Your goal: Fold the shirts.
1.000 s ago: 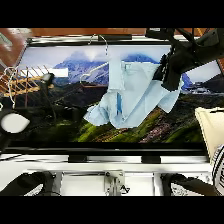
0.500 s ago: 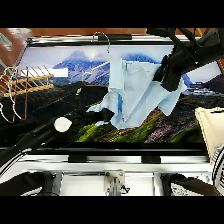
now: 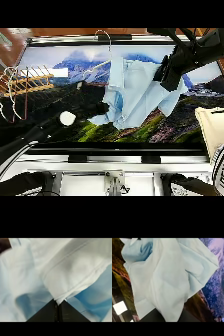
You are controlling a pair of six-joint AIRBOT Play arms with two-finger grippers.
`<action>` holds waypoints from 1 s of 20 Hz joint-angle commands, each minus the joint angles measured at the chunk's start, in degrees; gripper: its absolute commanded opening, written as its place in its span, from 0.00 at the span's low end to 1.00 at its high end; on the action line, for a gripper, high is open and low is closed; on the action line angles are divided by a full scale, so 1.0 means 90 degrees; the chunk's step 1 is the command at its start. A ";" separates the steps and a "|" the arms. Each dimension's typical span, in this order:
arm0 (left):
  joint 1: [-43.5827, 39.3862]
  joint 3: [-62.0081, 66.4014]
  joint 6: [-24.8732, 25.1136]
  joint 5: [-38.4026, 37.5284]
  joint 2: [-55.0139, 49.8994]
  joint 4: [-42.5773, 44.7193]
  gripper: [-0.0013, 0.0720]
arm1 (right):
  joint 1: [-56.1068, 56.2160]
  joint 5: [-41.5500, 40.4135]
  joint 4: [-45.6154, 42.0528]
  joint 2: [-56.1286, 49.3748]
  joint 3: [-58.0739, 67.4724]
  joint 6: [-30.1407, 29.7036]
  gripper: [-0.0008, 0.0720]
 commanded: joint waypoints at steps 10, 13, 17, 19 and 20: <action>0.2977 0.0818 0.0444 -0.1627 0.0911 0.1105 0.08 | 0.0005 -0.1025 0.1472 0.0036 0.0000 0.0044 0.08; 0.3077 0.1207 0.0556 -0.1700 0.0908 0.1122 0.08 | 0.0005 -0.0993 0.1268 0.0036 0.0000 0.0044 0.08; 0.3388 0.1321 0.0685 -0.2157 0.0908 0.1122 0.08 | 0.0002 -0.1088 0.0556 0.0036 0.0000 0.0046 0.09; 0.3497 0.1321 0.1005 -0.2494 0.0923 0.1122 0.08 | 0.0005 -0.1151 0.0272 0.0034 0.0000 0.0049 0.08; 0.3512 0.1321 0.1132 -0.2548 0.0945 0.1117 0.08 | 0.0002 -0.1178 0.0158 0.0034 0.0000 0.0049 0.08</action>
